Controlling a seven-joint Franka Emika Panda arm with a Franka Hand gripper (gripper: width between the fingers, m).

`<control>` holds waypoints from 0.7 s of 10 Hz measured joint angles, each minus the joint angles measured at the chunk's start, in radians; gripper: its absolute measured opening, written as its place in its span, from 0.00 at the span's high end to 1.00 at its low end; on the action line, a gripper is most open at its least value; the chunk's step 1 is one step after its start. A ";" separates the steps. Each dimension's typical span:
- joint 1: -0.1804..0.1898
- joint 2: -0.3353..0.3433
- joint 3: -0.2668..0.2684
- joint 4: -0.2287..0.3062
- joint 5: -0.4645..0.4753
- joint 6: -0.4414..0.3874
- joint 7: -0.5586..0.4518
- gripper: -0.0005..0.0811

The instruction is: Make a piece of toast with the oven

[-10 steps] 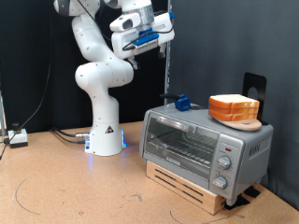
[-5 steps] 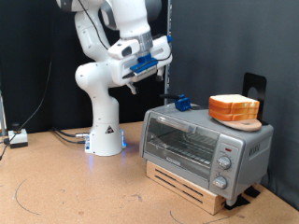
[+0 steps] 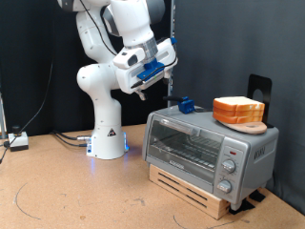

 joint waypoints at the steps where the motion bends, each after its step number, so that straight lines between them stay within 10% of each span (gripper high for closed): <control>1: 0.004 -0.001 0.002 -0.008 0.003 -0.001 -0.023 0.01; 7: 0.004 0.027 0.050 -0.120 -0.018 0.128 -0.040 0.01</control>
